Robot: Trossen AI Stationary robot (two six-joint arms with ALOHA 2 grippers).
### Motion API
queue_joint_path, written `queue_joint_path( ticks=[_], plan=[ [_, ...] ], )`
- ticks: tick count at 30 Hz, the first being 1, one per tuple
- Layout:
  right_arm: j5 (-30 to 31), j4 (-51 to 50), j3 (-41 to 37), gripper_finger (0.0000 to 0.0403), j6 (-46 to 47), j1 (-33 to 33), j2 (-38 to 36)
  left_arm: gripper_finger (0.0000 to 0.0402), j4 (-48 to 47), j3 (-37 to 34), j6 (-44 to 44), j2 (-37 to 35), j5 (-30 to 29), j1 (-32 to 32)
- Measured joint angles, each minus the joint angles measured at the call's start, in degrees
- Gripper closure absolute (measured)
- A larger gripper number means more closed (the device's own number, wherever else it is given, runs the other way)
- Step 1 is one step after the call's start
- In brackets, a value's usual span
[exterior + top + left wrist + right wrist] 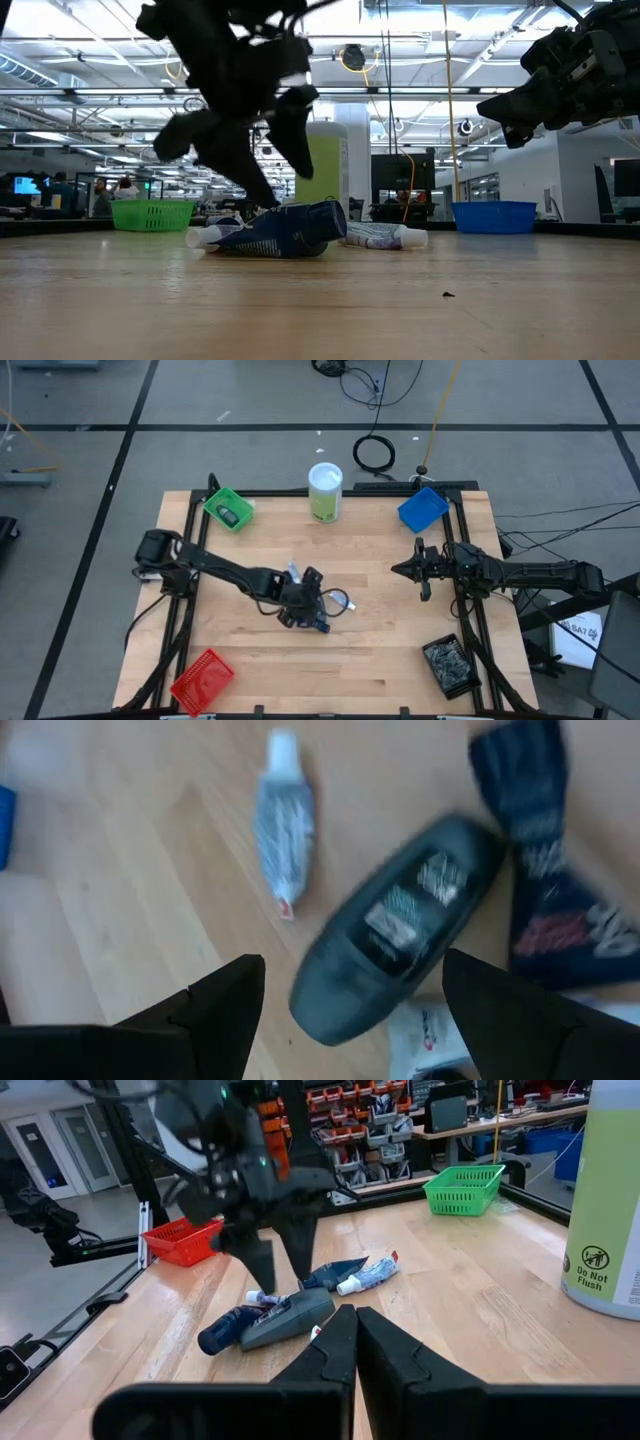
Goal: Pick & Place Travel size toiletries
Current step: Put the black deodorant into the green bin
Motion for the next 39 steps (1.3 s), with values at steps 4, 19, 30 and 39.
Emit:
queue_joint_path(
  ticks=[4, 19, 30, 39],
  plan=[
    [0.00, 0.00, 0.02, 0.0403, 0.00, 0.01, -0.02, 0.0108, 0.30, 0.00, 3.16, 1.98, -0.74, 0.02],
    [0.00, -0.02, 0.01, 0.0403, 0.00, 0.01, 0.22, 0.0108, 3.64, 0.04, 7.98, 5.33, 2.73, 2.98],
    [0.01, -0.02, 0.00, 0.0403, 0.00, -0.01, 0.33, 0.0108, 5.07, 0.09, 0.58, 7.06, 6.64, 4.27],
    [0.02, -0.03, 0.02, 0.0403, 0.00, 0.00, 0.55, 0.0108, 8.52, 0.02, -5.50, 6.68, 11.89, 2.85]
  ],
)
